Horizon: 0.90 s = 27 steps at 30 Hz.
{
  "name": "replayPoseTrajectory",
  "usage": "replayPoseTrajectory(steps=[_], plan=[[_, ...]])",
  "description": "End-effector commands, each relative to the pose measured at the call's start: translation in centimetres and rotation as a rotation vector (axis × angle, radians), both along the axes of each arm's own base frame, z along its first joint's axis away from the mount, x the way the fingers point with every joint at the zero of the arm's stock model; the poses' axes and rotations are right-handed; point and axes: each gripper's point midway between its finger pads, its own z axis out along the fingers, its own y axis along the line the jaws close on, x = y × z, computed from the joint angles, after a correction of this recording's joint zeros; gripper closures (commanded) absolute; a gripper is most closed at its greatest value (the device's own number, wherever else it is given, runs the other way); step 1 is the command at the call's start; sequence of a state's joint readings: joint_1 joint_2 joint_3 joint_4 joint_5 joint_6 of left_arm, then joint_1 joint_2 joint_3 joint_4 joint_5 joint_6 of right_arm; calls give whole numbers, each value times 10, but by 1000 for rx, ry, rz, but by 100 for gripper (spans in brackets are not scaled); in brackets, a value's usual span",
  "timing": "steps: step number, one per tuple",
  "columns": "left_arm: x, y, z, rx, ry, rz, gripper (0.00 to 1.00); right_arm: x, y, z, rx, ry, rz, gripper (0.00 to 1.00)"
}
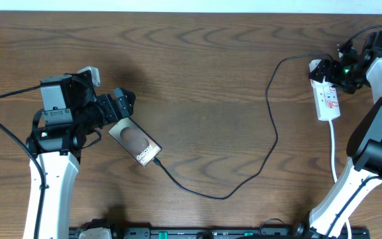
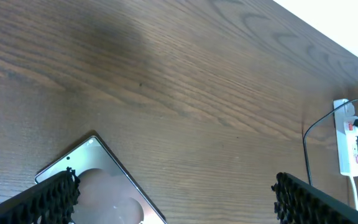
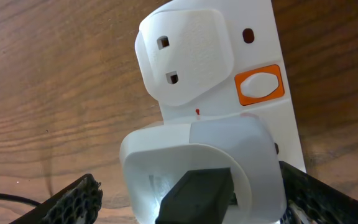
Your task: Plug charger to phone and switch on socket
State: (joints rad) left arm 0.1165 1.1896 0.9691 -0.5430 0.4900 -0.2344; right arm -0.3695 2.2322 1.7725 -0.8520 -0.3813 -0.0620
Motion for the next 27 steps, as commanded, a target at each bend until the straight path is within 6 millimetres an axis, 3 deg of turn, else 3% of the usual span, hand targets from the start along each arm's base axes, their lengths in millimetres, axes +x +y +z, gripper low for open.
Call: replayPoseTrajectory(steps=[1, 9, 16, 27], plan=[[3, 2, 4, 22, -13, -5, 2, -4, 14, -15, 57, 37, 16, 15], [3, 2, 4, 22, -13, -5, 1, -2, 7, -12, 30, 36, 6, 16], [1, 1, 2, 20, 2, -5, 2, -1, -5, 6, -24, 27, -4, 16], [1, 1, 2, 20, 1, -5, 2, -5, 0, -1, -16, 44, 2, 15]])
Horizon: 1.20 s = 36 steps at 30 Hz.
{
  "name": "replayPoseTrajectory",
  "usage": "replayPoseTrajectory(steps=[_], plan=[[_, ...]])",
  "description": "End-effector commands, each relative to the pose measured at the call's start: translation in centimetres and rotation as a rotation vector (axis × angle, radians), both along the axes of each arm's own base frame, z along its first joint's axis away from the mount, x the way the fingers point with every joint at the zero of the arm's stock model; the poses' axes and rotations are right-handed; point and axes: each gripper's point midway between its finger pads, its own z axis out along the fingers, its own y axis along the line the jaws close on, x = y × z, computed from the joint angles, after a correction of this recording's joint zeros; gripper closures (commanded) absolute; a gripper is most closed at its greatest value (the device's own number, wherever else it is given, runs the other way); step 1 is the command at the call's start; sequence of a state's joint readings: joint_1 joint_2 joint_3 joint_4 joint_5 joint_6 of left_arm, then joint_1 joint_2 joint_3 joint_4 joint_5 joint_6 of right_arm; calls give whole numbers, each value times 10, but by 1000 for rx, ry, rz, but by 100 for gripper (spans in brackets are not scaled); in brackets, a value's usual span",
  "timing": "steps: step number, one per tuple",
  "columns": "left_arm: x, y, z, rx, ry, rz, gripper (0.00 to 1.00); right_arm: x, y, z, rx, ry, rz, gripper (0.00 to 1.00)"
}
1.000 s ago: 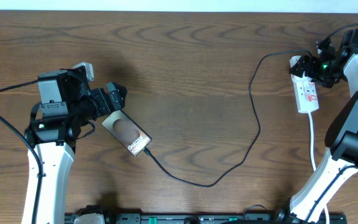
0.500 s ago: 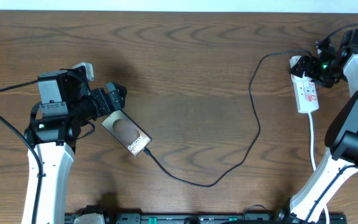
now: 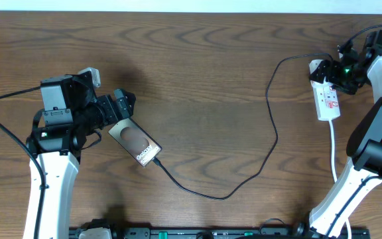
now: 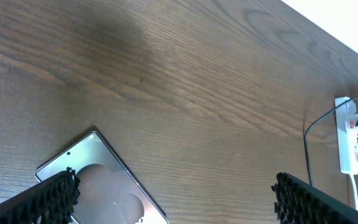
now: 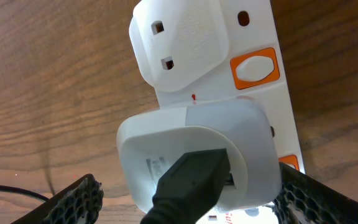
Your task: Plug charger to phone and switch on socket
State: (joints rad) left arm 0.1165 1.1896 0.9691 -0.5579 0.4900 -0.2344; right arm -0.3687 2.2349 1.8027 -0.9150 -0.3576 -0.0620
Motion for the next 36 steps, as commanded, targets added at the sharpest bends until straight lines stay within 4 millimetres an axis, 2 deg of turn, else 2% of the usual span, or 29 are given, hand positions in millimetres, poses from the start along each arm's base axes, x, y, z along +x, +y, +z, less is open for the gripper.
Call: replayPoseTrajectory(steps=[1, 6, 28, 36], plan=[[3, 2, 4, 22, -13, -5, 2, 1, 2, -5, -6, 6, 7, 15], [3, 2, 4, 22, -13, -5, 2, -1, 8, -11, 25, 3, 13, 15], [3, 2, 4, 22, -14, -6, 2, -3, 24, -9, 105, 3, 26, 17], [3, 2, 4, 22, -14, -6, 1, -9, 27, -16, 113, 23, 27, 17]])
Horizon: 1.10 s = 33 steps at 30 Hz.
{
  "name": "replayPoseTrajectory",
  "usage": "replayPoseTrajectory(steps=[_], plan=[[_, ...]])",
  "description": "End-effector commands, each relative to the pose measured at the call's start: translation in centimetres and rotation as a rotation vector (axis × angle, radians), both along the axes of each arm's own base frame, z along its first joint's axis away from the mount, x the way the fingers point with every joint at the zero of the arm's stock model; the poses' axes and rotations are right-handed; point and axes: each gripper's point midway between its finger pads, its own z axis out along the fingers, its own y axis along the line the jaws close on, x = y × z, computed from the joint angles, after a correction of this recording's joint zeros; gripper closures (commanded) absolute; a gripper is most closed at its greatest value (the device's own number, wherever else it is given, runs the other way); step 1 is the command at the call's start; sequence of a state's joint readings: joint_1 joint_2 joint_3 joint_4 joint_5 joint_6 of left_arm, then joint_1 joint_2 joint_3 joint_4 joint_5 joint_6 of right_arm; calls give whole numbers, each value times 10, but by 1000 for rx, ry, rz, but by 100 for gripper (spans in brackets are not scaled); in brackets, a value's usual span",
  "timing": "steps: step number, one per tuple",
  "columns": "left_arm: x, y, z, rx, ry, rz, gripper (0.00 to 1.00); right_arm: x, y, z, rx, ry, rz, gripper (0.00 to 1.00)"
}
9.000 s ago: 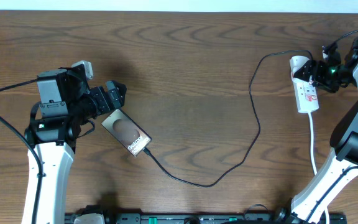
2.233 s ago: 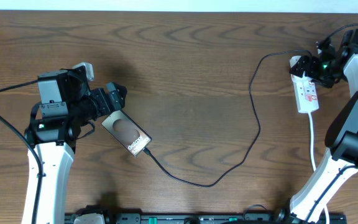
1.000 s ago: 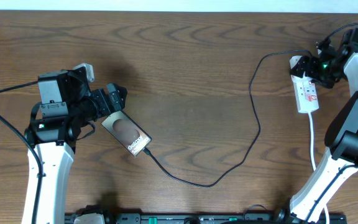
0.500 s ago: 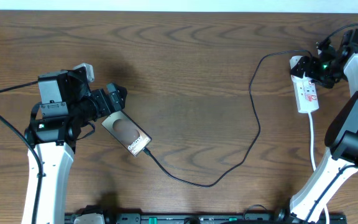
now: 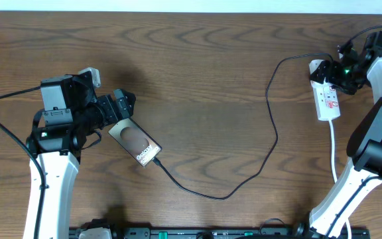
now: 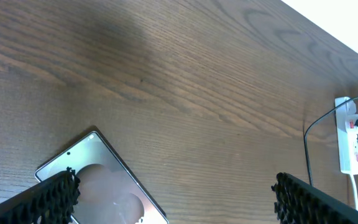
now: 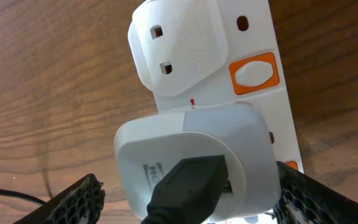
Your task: Plug charger to phone and switch on socket
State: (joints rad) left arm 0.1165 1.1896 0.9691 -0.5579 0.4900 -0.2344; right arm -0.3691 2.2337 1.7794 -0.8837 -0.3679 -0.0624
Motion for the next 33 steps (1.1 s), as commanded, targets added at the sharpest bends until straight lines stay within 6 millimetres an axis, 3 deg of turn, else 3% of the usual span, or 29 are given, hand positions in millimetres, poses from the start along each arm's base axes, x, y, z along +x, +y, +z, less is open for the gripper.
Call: replayPoseTrajectory(steps=[1, 14, 20, 33], plan=[[3, 2, 4, 22, -13, -5, 2, -11, 27, -15, 108, 36, 26, 17], [3, 2, 4, 22, -13, -5, 2, -23, 41, -41, 170, 47, 15, 17], [3, 2, 4, 22, -13, -5, 2, -26, 28, -45, 95, 73, -1, 18], [3, 2, 4, 22, -13, -5, 2, -14, 3, 1, 0, -19, -35, 18]])
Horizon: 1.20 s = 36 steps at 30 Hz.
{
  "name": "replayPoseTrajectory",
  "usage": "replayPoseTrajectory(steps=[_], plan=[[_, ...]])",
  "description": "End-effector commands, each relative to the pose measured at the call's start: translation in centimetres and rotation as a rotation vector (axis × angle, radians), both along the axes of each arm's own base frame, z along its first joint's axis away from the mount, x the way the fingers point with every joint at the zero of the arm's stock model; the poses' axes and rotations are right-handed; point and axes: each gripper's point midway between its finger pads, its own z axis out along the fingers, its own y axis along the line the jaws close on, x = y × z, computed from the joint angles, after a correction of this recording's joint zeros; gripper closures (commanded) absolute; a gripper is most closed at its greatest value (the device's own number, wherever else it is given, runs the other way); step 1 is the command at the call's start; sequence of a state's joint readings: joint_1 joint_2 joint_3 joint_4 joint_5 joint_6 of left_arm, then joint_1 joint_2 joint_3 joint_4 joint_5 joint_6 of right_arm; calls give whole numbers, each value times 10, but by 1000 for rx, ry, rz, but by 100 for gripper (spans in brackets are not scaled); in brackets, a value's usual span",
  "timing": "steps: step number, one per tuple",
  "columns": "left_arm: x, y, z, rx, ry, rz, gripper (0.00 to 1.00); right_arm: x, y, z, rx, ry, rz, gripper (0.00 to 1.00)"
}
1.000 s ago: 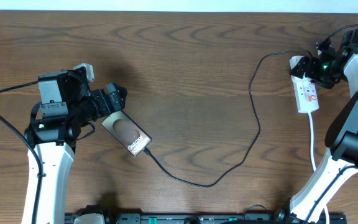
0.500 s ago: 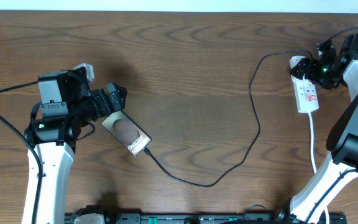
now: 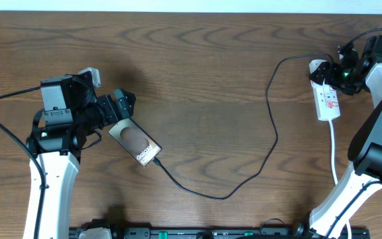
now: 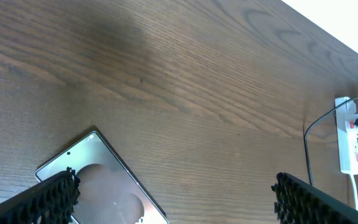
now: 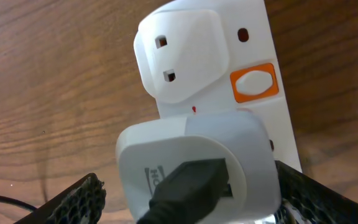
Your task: Plug charger to phone and switch on socket
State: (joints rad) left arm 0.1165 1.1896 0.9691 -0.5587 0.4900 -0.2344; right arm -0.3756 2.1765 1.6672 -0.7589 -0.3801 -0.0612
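Note:
The phone (image 3: 134, 145) lies face up at the left, with the black charger cable (image 3: 227, 195) plugged into its lower end. My left gripper (image 3: 120, 107) stands open at the phone's upper end; in the left wrist view the phone (image 4: 95, 183) lies beside the left finger (image 4: 45, 200). The cable runs right and up to a white adapter (image 5: 194, 162) seated in the white power strip (image 3: 325, 93). My right gripper (image 5: 188, 190) is open with its fingers either side of the adapter. An orange switch (image 5: 255, 83) sits beside the strip's free socket (image 5: 182, 53).
The cable loops across the wooden table's middle (image 3: 270, 113). The strip's own white lead (image 3: 333, 149) runs down toward the front edge past the right arm. Both arm bases stand at the front corners. The table's far edge (image 4: 328, 28) shows in the left wrist view.
The right wrist view has shifted a little, so the strip and adapter sit slightly lower and more tilted. The left gripper and the phone are where they were.
The phone stayed plugged in with my left gripper open by it. My right gripper was open low over the adapter, then slightly drawn back with more of the adapter's face showing. It has stayed open around the adapter since.

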Motion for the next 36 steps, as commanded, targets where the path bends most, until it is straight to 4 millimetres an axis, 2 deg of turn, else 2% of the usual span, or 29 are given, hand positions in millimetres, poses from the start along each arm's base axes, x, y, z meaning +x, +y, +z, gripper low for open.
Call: replayPoseTrajectory(steps=[1, 14, 18, 20, 36], plan=[[3, 2, 4, 22, -14, -5, 2, -14, 4, 2, 14, 45, -30, 18], [3, 2, 4, 22, -14, -6, 1, -9, 4, 5, 4, 22, -23, 17], [3, 2, 4, 22, -14, -5, 1, -7, -12, 3, -78, 23, -45, 16], [3, 2, 4, 22, -14, -5, 1, -7, -12, 3, -84, 24, -44, 16], [3, 2, 4, 22, -13, -5, 1, -2, 10, 11, 40, -19, -5, 15]])
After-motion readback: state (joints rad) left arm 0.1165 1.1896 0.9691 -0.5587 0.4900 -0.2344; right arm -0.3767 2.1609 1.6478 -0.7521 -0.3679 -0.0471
